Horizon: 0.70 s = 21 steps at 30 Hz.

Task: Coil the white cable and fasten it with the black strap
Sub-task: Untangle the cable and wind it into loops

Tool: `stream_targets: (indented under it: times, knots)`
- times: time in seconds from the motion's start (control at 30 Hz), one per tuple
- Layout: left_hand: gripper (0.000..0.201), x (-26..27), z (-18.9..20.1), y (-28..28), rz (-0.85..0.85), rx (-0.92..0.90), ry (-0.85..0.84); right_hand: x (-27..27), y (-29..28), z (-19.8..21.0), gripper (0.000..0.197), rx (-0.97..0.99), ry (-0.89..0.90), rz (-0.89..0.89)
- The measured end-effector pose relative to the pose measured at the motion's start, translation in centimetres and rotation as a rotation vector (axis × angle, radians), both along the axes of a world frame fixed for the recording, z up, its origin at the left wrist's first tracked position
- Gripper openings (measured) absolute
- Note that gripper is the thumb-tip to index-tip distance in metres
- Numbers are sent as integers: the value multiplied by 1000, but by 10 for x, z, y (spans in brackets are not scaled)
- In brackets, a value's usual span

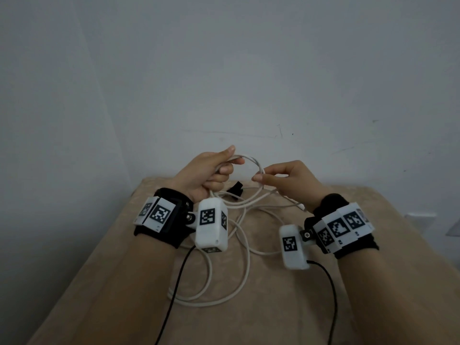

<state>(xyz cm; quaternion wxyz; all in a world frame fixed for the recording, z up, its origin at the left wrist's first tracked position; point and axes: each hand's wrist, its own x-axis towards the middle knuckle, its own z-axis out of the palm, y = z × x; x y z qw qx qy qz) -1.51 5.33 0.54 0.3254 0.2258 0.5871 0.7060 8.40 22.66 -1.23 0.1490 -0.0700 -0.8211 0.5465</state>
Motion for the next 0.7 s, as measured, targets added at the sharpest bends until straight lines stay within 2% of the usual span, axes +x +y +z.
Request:
stream_targets:
  times: [0.13,0.23,0.4,0.5,0.7]
  knots:
    - [42,0,-3,4,-9,208,-188,-2,3,-2,22,-137,59,-73]
    - [42,0,-5,8,-12,352,-222,-4,6,-3,24,-257,116,-122]
    - [42,9,-5,17,7,532,-249,-8,-1,-3,17,-415,177,-98]
    - [42,6,-4,16,-9,614,-279,-9,-7,-4,16,-351,146,-36]
    - [40,1,-2,10,66,514,-186,-3,-1,0,13,-107,16,121]
